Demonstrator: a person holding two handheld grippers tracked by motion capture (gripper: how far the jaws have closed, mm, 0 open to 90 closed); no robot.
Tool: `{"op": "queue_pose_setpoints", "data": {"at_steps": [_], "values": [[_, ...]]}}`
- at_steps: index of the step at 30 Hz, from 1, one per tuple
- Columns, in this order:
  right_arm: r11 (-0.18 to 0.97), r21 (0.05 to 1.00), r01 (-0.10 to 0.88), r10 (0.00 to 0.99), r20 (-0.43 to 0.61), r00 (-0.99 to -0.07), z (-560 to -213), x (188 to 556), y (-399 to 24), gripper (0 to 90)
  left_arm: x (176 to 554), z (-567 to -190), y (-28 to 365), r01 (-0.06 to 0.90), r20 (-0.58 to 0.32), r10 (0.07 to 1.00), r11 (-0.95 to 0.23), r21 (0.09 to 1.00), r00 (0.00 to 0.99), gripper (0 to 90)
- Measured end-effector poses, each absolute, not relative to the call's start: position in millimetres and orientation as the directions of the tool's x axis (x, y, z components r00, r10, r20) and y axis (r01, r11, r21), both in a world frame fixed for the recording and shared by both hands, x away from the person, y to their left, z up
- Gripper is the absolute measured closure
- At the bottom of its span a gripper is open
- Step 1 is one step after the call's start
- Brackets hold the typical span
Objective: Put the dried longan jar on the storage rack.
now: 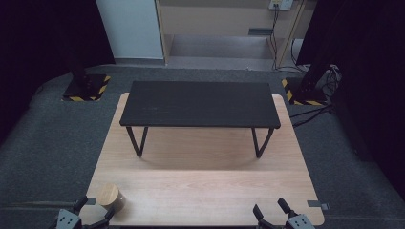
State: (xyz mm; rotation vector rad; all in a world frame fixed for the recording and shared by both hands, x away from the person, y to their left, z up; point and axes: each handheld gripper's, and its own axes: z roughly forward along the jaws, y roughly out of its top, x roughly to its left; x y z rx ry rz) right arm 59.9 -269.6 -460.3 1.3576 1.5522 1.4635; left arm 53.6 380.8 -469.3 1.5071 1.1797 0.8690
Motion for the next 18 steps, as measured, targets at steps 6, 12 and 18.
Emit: {"op": "queue_pose_setpoints", "data": {"at_steps": [6, 12, 18], "values": [[-0.131, 0.954, 0.269, 0.932, 0.211, -0.295, -459.8, 58.3, -271.6, 7.5, 50.9, -469.0, 378.4, 0.245, -0.028, 0.964, -0.039, 0.969, 0.264, 0.0], [-0.130, 0.954, 0.270, 0.930, 0.212, -0.301, -460.2, 57.6, -272.8, 7.5, 49.8, -471.8, 376.3, 0.240, -0.014, 0.965, -0.051, 0.969, 0.262, 0.0], [-0.132, 0.952, 0.277, 0.929, 0.216, -0.301, -462.2, 56.9, -273.6, 7.4, 50.2, -475.6, 374.1, 0.234, 0.001, 0.966, -0.063, 0.970, 0.258, 0.0]]}}
